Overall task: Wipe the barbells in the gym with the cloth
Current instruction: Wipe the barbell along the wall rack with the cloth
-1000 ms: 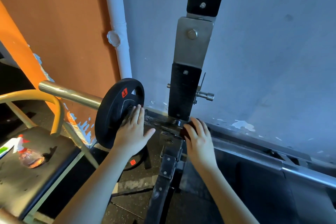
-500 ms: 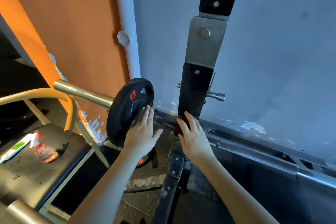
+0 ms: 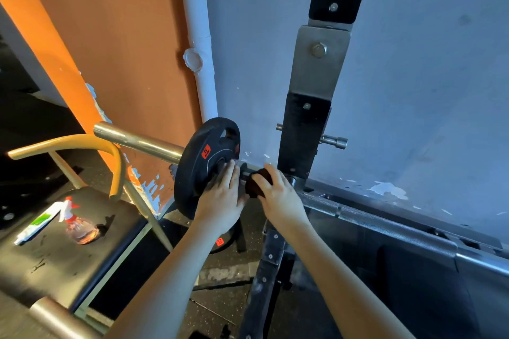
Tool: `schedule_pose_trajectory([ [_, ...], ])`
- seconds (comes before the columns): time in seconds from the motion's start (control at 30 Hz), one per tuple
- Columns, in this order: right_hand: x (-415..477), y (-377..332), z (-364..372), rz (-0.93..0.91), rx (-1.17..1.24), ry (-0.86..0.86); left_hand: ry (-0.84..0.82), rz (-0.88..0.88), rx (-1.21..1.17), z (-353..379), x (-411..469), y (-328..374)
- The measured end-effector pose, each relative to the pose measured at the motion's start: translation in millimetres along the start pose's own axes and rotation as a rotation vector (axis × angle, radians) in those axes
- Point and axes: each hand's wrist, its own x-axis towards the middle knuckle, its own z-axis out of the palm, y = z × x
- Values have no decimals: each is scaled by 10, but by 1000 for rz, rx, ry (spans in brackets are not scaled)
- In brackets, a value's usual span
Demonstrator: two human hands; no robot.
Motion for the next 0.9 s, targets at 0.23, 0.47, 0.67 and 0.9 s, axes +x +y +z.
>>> schedule_pose_trajectory([
  [0.23, 56, 10, 61, 117, 15, 31, -39, 21, 25, -72, 16, -29],
  [0.47, 106, -118, -24, 122, -17, -53, 374, 187, 124, -375, -214, -254],
  [0.67, 329, -340, -85, 281, 341, 132, 387, -36, -46, -592, -197, -620],
  [0.9, 913, -525, 267, 339, 241, -47, 405, -36, -255, -403, -214, -661],
])
